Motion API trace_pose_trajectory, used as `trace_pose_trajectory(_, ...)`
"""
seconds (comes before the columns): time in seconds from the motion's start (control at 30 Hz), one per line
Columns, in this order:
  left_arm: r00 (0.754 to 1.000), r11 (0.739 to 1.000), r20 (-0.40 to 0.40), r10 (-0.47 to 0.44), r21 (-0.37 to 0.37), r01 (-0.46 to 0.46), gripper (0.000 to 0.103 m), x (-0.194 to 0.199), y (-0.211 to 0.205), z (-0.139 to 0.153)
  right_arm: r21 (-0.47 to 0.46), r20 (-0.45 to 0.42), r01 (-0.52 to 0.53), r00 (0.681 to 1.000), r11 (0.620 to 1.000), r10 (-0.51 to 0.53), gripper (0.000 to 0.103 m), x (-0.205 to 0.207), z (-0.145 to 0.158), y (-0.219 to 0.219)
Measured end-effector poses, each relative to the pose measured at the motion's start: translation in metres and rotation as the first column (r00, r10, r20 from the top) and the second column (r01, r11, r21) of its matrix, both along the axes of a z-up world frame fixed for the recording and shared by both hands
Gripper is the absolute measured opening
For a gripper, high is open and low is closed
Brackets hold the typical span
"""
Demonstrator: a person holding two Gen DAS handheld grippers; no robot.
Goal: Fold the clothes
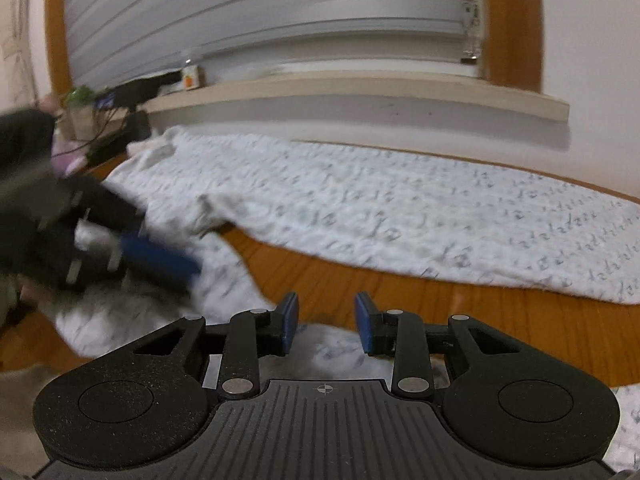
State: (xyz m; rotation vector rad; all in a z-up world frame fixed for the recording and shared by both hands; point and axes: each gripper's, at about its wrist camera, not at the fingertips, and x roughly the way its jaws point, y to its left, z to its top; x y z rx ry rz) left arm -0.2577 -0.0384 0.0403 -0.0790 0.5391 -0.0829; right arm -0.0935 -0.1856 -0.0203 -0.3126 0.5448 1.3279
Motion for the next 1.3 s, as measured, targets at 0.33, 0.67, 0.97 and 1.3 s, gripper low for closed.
trace_pose_trajectory(0.33,0.985,0.996,-0.162,-0.059,0.06,0.07,0.043,0.037,0.02,-0.013,0.003,-0.004,-0.042,0.999,0.999,0.042,0.033,0.0,-0.003,-0.026)
trace_pose_trajectory(0.67,0.992,0.997,-0.119,-0.046,0.063,0.054,0.017,0.037,0.021,-0.017,-0.007,0.031,-0.085,0.996,0.996,0.086,0.039,-0.003,-0.005,-0.039)
trace_pose_trajectory(0.97,0.999,0.999,-0.017,0.03,0.032,-0.029,0.004,0.023,0.023,-0.01,0.005,0.174,0.35,0.922,0.937,-0.345,0.047,0.082,0.026,-0.122)
trace_pose_trajectory(1.3,0.994,0.997,0.079,0.078,-0.033,-0.076,0.004,0.016,0.031,-0.001,-0.041,-0.004,0.621,0.783,0.783,-0.622,0.046,0.198,-0.001,-0.167)
